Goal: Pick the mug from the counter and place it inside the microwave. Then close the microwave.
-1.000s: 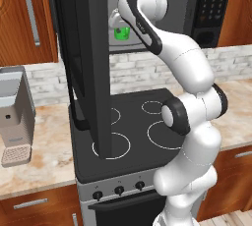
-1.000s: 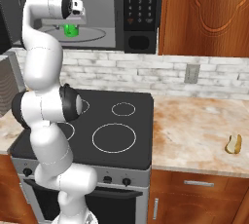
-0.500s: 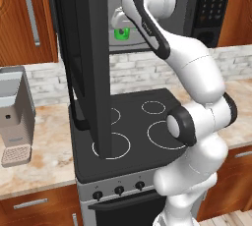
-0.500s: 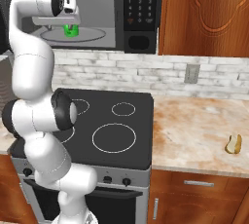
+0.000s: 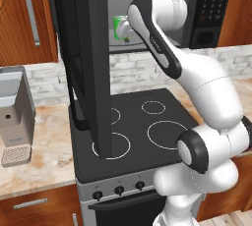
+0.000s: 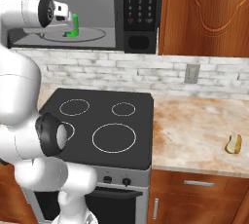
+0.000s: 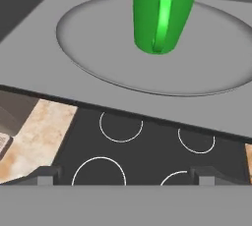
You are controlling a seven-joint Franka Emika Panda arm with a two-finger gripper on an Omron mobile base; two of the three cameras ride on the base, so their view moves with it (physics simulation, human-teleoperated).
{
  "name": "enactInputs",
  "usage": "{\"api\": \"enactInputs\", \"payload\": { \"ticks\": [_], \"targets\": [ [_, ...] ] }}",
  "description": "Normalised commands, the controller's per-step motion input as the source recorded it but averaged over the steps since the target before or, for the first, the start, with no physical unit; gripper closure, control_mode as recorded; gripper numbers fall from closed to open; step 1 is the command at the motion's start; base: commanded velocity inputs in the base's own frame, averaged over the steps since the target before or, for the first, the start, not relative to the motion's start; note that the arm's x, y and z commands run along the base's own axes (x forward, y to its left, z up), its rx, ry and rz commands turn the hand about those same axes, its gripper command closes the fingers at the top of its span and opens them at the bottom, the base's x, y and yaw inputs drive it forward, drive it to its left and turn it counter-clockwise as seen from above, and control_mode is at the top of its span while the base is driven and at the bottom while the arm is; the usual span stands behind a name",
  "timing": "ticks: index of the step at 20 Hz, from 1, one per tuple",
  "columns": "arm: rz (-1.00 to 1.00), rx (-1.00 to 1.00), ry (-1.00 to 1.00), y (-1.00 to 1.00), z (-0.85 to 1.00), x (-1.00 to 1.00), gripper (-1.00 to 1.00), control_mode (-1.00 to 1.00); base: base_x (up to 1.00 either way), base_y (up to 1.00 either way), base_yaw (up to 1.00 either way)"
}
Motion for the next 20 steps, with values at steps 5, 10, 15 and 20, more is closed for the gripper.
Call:
{"api": "enactInputs", "payload": {
  "ticks": [5,10,15,20],
  "targets": [
    [0.0,0.0,-0.1,-0.11,-0.22,-0.44,-1.0,-1.0,0.0,0.0,0.0],
    [0.0,0.0,-0.07,-0.18,-0.11,-0.37,-1.0,-1.0,0.0,0.0,0.0],
    [0.0,0.0,-0.04,-0.18,0.0,-0.44,-1.0,-1.0,0.0,0.0,0.0],
    [0.0,0.0,0.0,-0.13,0.0,-0.4,-1.0,-1.0,0.0,0.0,0.0]
  ]
}}
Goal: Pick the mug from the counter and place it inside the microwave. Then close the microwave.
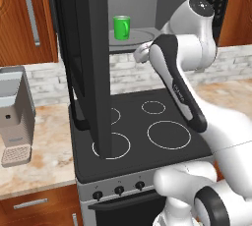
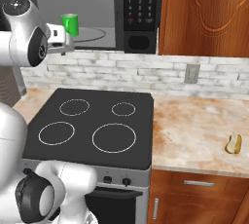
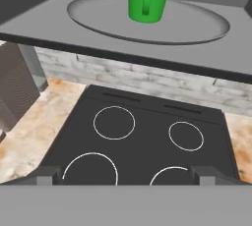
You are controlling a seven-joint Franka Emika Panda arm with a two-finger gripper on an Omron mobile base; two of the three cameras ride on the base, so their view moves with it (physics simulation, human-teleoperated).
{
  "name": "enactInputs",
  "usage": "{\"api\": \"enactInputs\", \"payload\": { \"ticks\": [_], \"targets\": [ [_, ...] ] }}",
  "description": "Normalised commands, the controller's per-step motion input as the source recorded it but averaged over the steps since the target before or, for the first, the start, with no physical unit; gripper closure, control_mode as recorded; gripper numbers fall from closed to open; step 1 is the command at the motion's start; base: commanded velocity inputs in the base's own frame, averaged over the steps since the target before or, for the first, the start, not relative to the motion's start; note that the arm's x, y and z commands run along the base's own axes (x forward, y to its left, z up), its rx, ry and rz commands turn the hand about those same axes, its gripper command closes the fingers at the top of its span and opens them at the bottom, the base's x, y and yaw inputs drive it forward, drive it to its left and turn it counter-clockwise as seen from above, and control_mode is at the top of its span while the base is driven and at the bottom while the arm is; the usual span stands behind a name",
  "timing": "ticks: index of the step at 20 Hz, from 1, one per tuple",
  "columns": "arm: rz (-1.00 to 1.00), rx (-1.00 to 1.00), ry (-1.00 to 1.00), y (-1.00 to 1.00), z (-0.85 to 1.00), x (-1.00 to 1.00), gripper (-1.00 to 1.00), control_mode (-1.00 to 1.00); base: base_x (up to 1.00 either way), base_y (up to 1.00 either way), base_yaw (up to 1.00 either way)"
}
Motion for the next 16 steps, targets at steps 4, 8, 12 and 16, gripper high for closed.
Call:
{"api": "enactInputs", "payload": {
  "ticks": [4,8,12,16],
  "targets": [
    [-0.01,0.0,0.0,-0.11,0.0,-0.41,-1.0,-1.0,0.0,0.0,0.0],
    [-0.02,0.0,0.0,-0.1,0.0,-0.48,-1.0,-1.0,0.0,0.0,0.0],
    [-0.05,0.0,0.0,-0.05,0.0,-0.51,-1.0,-1.0,0.0,0.0,0.0],
    [-0.13,0.0,0.02,-0.01,0.0,-0.46,-1.0,-1.0,0.0,0.0,0.0]
  ]
}}
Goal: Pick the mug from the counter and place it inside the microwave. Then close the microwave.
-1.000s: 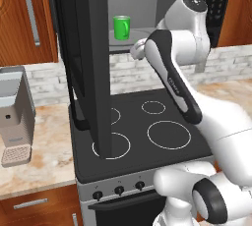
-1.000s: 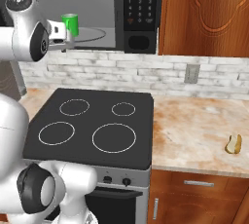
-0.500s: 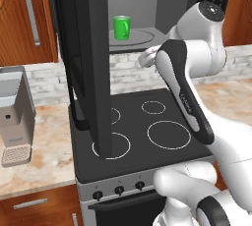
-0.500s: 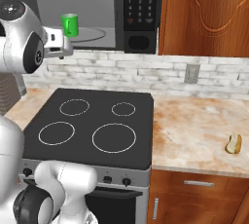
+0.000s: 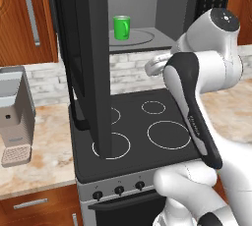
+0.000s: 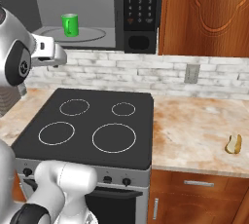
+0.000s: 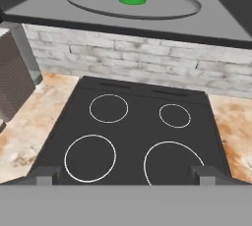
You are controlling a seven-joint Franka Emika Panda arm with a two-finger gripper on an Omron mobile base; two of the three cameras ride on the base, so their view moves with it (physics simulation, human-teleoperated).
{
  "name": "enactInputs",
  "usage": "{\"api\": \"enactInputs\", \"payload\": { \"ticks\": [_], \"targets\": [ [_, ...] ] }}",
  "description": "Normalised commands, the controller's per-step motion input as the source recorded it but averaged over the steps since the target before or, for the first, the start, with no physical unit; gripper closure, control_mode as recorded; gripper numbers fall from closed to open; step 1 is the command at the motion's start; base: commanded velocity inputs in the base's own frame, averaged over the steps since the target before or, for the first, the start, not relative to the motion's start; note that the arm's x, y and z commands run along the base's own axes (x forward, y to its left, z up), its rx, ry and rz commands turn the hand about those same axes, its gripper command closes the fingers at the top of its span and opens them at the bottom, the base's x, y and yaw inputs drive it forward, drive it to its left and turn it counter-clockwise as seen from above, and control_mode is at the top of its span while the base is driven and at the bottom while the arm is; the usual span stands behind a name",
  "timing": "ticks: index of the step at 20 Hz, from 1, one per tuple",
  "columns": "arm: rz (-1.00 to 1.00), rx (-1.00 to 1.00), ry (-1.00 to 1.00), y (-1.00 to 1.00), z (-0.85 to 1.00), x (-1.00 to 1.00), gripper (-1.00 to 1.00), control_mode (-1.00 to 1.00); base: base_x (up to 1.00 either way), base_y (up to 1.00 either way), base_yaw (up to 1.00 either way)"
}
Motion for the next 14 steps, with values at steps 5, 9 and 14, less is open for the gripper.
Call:
{"api": "enactInputs", "payload": {
  "ticks": [5,9,14],
  "targets": [
    [-0.12,0.01,0.01,0.0,0.0,-0.4,-1.0,-1.0,0.0,0.0,0.0],
    [-0.03,0.0,-0.01,0.0,0.0,-0.24,-1.0,-1.0,0.0,0.0,0.0],
    [0.0,0.0,-0.07,0.0,0.0,-0.31,-1.0,-1.0,0.0,0.0,0.0]
  ]
}}
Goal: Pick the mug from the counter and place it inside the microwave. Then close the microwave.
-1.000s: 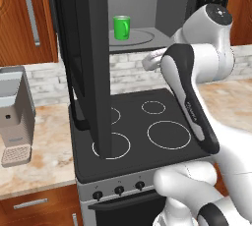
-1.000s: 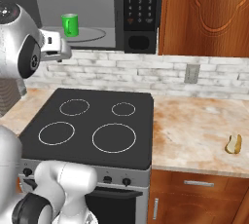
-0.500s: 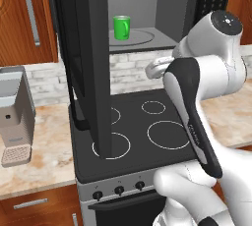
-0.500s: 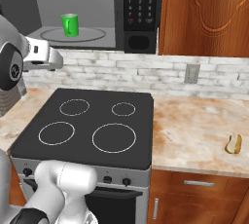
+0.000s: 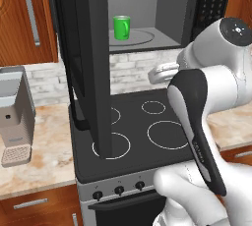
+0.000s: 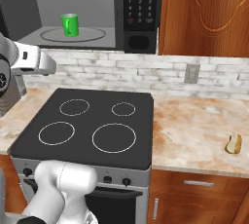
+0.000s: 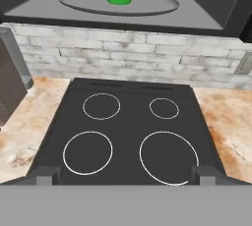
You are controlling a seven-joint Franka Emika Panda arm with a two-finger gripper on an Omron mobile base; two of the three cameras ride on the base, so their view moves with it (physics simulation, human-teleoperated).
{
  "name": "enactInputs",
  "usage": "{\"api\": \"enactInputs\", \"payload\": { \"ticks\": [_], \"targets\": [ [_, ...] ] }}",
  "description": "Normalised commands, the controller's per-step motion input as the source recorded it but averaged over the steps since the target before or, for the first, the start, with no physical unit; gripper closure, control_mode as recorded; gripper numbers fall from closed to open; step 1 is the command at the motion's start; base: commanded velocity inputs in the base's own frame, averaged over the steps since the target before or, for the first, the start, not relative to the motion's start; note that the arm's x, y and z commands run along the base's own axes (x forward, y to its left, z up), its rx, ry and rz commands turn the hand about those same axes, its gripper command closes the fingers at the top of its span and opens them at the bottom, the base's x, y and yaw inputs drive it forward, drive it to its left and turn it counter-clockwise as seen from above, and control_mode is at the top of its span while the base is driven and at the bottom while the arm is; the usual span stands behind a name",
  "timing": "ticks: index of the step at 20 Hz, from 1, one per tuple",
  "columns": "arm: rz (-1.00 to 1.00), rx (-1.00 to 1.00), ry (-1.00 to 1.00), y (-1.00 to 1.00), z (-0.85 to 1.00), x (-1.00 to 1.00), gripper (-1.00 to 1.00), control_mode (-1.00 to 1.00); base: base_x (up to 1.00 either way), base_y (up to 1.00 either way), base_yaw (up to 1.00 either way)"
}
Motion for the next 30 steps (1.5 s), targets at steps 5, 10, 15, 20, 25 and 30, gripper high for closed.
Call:
{"api": "enactInputs", "payload": {
  "ticks": [5,10,15,20,25,30],
  "targets": [
    [0.0,0.0,-0.09,0.0,0.0,-0.3,-1.0,-1.0,0.0,0.0,0.0],
    [0.0,0.0,-0.11,-0.01,0.0,-0.13,-1.0,-1.0,0.0,0.0,0.0],
    [0.01,0.0,-0.08,0.0,0.0,-0.11,-1.0,-1.0,0.0,0.0,0.0],
    [0.0,0.0,-0.02,0.0,0.07,-0.56,-1.0,-1.0,0.0,0.0,0.0],
    [0.0,0.0,0.0,0.0,0.09,-0.64,-1.0,-1.0,0.0,0.0,0.0],
    [0.0,0.0,0.0,0.0,0.21,-0.51,-1.0,-1.0,0.0,0.0,0.0]
  ]
}}
